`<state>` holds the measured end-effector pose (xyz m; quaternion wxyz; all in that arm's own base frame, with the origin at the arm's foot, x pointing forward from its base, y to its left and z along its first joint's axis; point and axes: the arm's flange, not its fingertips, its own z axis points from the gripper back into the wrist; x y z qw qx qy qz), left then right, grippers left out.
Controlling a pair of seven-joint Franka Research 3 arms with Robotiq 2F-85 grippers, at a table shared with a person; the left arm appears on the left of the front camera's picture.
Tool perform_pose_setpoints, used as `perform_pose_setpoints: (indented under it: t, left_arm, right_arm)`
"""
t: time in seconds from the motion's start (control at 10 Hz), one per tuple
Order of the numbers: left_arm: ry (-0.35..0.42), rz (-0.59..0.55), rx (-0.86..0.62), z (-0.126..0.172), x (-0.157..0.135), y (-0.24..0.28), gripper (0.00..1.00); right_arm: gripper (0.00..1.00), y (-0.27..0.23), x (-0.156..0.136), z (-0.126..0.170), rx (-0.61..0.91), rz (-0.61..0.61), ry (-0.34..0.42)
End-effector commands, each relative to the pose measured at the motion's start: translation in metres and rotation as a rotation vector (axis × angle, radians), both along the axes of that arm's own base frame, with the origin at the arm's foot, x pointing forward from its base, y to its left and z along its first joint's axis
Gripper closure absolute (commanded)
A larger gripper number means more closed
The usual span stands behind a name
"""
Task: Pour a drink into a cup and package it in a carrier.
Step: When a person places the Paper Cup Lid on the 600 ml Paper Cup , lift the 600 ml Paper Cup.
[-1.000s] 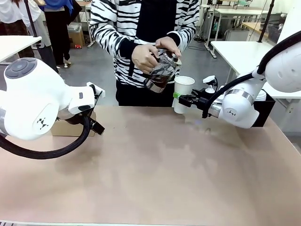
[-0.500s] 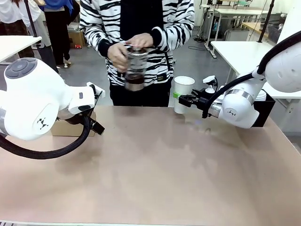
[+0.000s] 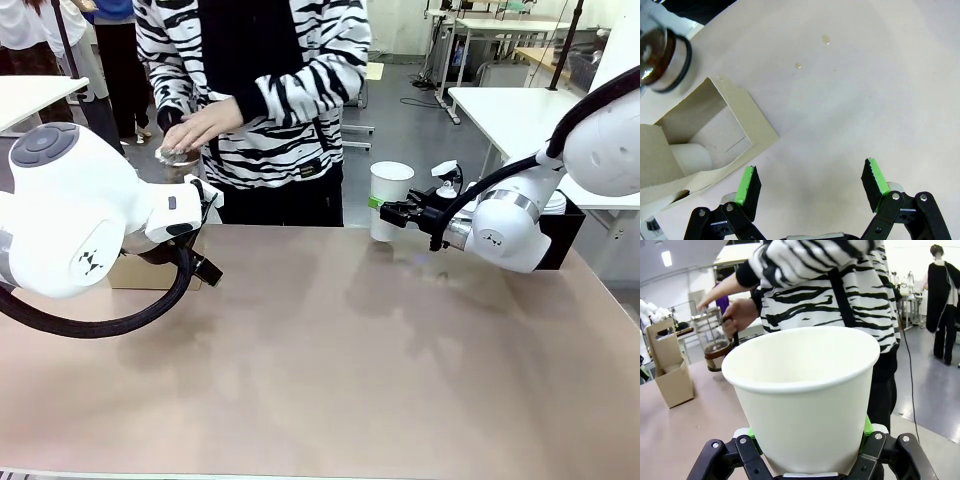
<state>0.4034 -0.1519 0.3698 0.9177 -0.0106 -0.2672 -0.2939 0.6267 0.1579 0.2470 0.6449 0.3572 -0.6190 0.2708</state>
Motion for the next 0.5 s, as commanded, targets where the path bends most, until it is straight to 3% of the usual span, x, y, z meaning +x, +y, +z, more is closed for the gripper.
perform_pose_setpoints:
  t: [0.0,0.4]
  left_arm:
    - [0.000,-0.001,-0.002,0.0005,-0.0003,0.0000,0.00]
    - [0.000,-0.001,-0.002,0.0005,-0.0003,0.0000,0.00]
  right_arm:
    - [0.20,0.0024,0.0009,0.0014,0.006,-0.011,0.004]
    - [0.20,0.0024,0.0009,0.0014,0.006,-0.011,0.004]
